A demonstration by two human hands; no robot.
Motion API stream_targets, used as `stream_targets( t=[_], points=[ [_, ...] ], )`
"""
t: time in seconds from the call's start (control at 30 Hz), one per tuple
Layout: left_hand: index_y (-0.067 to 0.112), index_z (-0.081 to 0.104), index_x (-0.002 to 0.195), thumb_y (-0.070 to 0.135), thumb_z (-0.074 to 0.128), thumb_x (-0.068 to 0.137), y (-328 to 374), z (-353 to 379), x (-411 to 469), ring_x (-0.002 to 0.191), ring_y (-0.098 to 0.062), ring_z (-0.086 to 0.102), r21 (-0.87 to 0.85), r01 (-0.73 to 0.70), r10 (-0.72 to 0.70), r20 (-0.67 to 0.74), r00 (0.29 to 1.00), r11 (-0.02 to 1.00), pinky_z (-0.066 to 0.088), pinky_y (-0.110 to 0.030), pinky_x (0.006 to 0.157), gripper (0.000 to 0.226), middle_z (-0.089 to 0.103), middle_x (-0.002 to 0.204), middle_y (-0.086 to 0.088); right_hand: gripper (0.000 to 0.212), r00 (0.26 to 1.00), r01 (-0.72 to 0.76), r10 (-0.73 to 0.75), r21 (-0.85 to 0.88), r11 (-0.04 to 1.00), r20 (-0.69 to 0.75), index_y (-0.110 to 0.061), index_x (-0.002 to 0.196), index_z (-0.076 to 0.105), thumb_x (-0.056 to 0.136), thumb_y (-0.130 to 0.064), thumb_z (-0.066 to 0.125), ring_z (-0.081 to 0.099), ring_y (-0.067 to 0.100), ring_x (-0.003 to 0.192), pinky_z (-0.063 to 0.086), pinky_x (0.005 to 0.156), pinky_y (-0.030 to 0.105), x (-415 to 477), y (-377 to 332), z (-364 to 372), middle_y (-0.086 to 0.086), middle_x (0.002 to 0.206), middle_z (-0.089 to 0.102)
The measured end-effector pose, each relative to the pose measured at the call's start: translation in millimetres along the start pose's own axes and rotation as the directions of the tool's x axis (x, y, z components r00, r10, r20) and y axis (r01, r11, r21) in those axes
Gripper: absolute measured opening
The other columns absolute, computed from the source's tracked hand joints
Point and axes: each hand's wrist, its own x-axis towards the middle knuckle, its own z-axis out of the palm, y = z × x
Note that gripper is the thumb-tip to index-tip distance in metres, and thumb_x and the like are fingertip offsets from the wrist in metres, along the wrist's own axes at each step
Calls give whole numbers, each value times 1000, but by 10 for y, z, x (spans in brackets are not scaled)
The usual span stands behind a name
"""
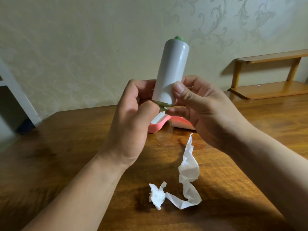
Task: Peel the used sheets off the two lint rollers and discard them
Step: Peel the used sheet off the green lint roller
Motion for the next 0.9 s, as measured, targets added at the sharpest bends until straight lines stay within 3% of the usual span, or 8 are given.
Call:
stream_targets(
  t=[0.07, 0.17, 0.3, 0.47, 0.6, 0.77, 0.9],
  points=[
    [18, 65, 128, 29, 70, 90, 11, 14, 0, 112, -31, 72, -30, -1, 1, -1, 1000, 1000, 63, -48, 88, 40, 73, 124, -12, 36, 1000, -2, 2, -8, 1000, -3, -4, 122, 64, 97, -27, 73, 78, 23, 97, 64, 82, 31, 0, 21, 3, 15, 110, 77],
    [19, 65, 127, 27, 71, 92, 0, 22, 5, 117, -38, 72, -48, -12, 11, -8, 1000, 999, 62, -51, 91, 36, 73, 127, -14, 33, 1000, 4, -4, -23, 1000, -4, -8, 121, 64, 97, -28, 74, 78, 24, 101, 63, 86, 35, 1, 46, 2, 12, 112, 79],
    [20, 66, 128, 25, 69, 91, -1, 13, 14, 116, -31, 72, -68, 7, -8, -6, 1000, 998, 62, -47, 93, 37, 73, 127, -12, 32, 1000, 13, -13, -33, 999, 1, -10, 123, 64, 99, -28, 73, 80, 24, 102, 63, 87, 35, 4, 55, -4, 10, 112, 81],
    [19, 65, 131, 24, 68, 93, -8, 21, 6, 117, -32, 72, -50, 18, -18, 2, 1000, 999, 61, -54, 93, 39, 75, 128, -9, 34, 1000, 18, -19, -36, 999, -21, -9, 125, 64, 99, -28, 72, 81, 25, 102, 63, 86, 34, -2, 72, -1, 9, 111, 82],
    [22, 65, 133, 22, 66, 96, -44, 20, 5, 120, -42, 70, 4, 9, -9, 6, 1000, 1000, 56, -71, 98, 38, 76, 128, -7, 34, 999, 25, -27, -60, 998, -39, -8, 123, 63, 97, -28, 72, 80, 28, 103, 63, 88, 38, -3, 87, -5, 14, 113, 81],
    [25, 67, 129, 9, 60, 99, -92, 9, 15, 122, -35, 70, 85, 12, -9, -34, 999, 996, 58, -70, 101, 35, 75, 127, -5, 44, 998, 12, -18, -90, 996, -68, -4, 127, 63, 96, -33, 73, 79, 25, 99, 62, 86, 35, -2, 109, 1, 19, 115, 79],
    [25, 67, 130, 22, 62, 94, -52, 2, 0, 116, -33, 70, 105, 14, -13, -7, 1000, 994, 60, -64, 97, 36, 74, 123, -4, 48, 998, 1, -5, -71, 997, -55, -1, 130, 61, 96, -33, 73, 79, 26, 100, 62, 88, 37, -1, 111, -20, 16, 115, 79]
  ],
)
